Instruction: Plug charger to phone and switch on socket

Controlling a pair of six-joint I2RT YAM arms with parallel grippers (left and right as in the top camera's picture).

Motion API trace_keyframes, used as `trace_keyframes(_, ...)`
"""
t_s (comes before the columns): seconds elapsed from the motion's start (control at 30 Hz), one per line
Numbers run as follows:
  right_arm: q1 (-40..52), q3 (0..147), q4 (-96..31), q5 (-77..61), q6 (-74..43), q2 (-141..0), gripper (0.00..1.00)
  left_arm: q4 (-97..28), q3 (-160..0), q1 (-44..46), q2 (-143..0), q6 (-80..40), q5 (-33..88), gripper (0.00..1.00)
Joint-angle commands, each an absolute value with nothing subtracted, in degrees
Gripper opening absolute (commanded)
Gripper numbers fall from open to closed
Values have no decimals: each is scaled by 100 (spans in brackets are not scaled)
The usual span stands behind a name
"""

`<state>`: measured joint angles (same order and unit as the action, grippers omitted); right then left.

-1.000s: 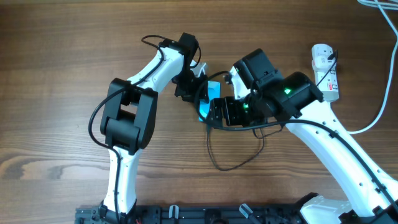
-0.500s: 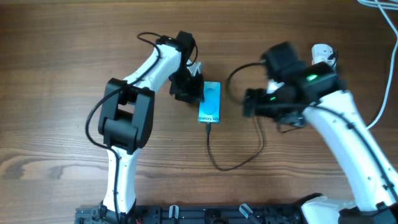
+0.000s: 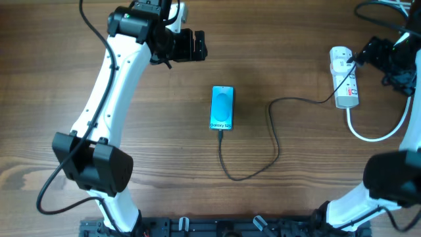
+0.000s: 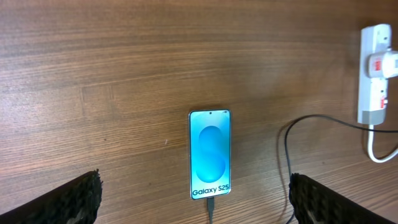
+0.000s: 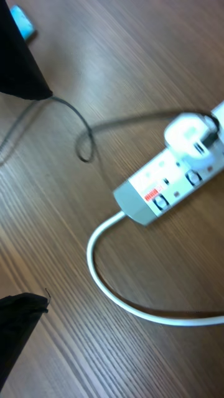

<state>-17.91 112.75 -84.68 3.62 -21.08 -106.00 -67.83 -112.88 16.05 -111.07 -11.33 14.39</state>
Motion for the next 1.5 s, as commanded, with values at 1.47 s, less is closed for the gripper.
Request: trace_keyframes(1.47,-2724,10523,-5979,-233,-1542,-12805,100,-6796,-11279,1594,-11185,-1205,1339,100)
